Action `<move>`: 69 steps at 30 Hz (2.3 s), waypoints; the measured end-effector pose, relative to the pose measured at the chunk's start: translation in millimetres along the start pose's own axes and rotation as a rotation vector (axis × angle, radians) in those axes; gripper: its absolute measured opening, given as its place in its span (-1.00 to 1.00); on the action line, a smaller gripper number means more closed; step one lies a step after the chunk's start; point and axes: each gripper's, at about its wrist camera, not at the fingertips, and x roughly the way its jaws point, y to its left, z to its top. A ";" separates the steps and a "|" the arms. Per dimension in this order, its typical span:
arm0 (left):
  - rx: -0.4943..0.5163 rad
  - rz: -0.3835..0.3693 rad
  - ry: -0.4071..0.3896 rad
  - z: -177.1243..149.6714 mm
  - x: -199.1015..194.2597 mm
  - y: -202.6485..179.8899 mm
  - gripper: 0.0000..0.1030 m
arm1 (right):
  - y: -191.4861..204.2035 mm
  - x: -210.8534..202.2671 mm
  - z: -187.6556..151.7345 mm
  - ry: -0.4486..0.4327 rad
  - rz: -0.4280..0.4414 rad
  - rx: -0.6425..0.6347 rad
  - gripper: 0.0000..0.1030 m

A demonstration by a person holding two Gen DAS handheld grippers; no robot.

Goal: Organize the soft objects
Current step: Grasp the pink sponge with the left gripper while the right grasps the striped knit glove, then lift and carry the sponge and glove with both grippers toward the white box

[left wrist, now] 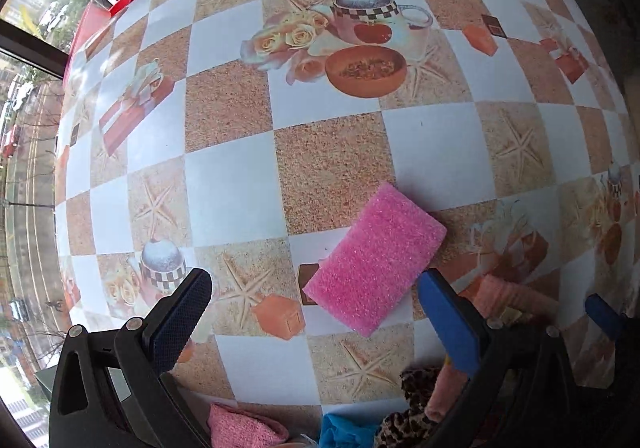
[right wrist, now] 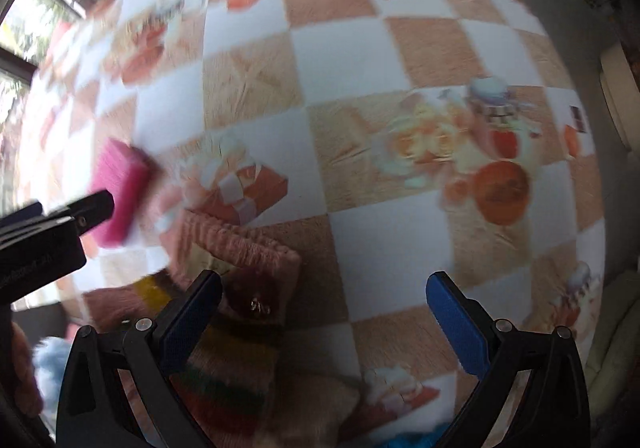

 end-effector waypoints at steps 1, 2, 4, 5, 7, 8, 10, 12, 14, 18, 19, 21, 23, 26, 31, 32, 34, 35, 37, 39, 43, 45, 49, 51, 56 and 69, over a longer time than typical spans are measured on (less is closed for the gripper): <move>-0.005 -0.001 0.003 0.9 2.1 -0.8 1.00 | -0.6 -0.4 0.4 -0.019 -0.003 -0.012 1.00; -0.008 -0.004 0.004 1.5 4.1 -1.5 1.00 | -1.7 -2.2 1.1 -0.033 -0.020 -0.030 1.00; -0.002 0.005 0.017 2.9 7.6 -4.2 1.00 | -5.3 -6.7 2.2 -0.060 -0.086 -0.076 1.00; 0.000 0.003 0.018 4.6 8.8 -6.4 1.00 | -10.2 -10.7 4.3 -0.086 -0.152 -0.104 1.00; -0.002 0.002 0.015 10.0 10.1 -12.8 1.00 | -22.4 -15.8 9.4 -0.124 -0.256 -0.122 1.00; -0.004 -0.004 0.012 14.5 11.7 -16.2 1.00 | -36.5 -18.4 14.1 -0.136 -0.312 -0.107 1.00; -0.012 -0.015 0.015 18.6 13.7 -19.6 1.00 | -63.0 -24.6 20.2 -0.127 -0.295 -0.027 1.00; -0.018 -0.014 0.020 22.6 16.3 -24.7 1.00 | -86.7 -33.3 21.2 -0.120 -0.107 0.095 1.00; -0.031 -0.027 0.025 23.2 21.1 -27.4 1.00 | -91.6 -32.8 20.9 -0.089 0.026 0.153 1.00; -0.033 -0.036 0.020 25.7 27.3 -32.7 1.00 | -74.6 -19.0 18.9 -0.048 0.116 0.167 1.00; -0.033 -0.039 0.015 26.6 28.8 -34.5 1.00 | -68.6 -12.8 19.4 -0.034 0.111 0.161 1.00; -0.042 -0.054 0.012 22.8 31.7 -30.6 1.00 | -59.8 -1.2 18.5 -0.026 0.095 0.157 1.00; -0.059 -0.081 0.015 19.6 35.4 -24.0 1.00 | -51.3 10.9 17.1 -0.011 0.078 0.154 1.00; -0.087 -0.131 0.018 20.5 42.3 -19.2 1.00 | -32.7 16.3 8.8 -0.011 0.005 0.102 1.00; -0.077 -0.133 0.007 20.5 45.4 -18.5 1.00 | -29.3 20.3 4.0 -0.021 -0.016 0.091 1.00; -0.080 -0.130 0.015 18.2 42.1 -19.2 1.00 | -31.2 20.7 3.0 -0.020 -0.015 0.091 1.00; -0.084 -0.127 0.035 20.4 43.4 -19.3 1.00 | -33.8 15.5 -9.3 -0.008 -0.017 0.086 1.00; -0.085 -0.122 0.040 15.9 40.4 -19.0 1.00 | -34.8 16.0 -8.7 0.003 -0.016 0.081 1.00; -0.077 -0.118 0.037 17.4 38.7 -20.2 0.92 | -36.3 21.4 -2.4 0.021 -0.015 0.062 0.94; -0.050 -0.131 0.019 16.4 25.2 -17.8 0.57 | -26.2 11.1 3.9 0.011 -0.015 0.044 0.63; 0.005 -0.130 0.023 16.8 14.5 -27.5 0.11 | -26.9 -3.5 0.7 -0.013 0.028 0.006 -0.61; -0.044 -0.157 0.018 16.2 10.3 -19.6 0.09 | -27.9 -5.2 -0.2 0.002 0.042 0.007 -0.62; -0.086 -0.186 -0.037 17.7 -7.7 -4.0 0.09 | -38.0 -21.3 -3.1 -0.029 0.074 0.022 -0.62; -0.076 -0.189 -0.062 17.1 -19.9 -2.6 0.09 | -42.5 -32.8 -5.6 -0.042 0.092 0.028 -0.63; -0.047 -0.208 -0.114 10.1 -50.3 3.4 0.09 | -56.1 -57.0 -14.5 -0.058 0.120 0.051 -0.62; 0.052 -0.280 -0.122 -87.6 -128.8 -62.4 0.09 | -95.5 -113.1 -59.4 -0.068 0.156 0.054 -0.62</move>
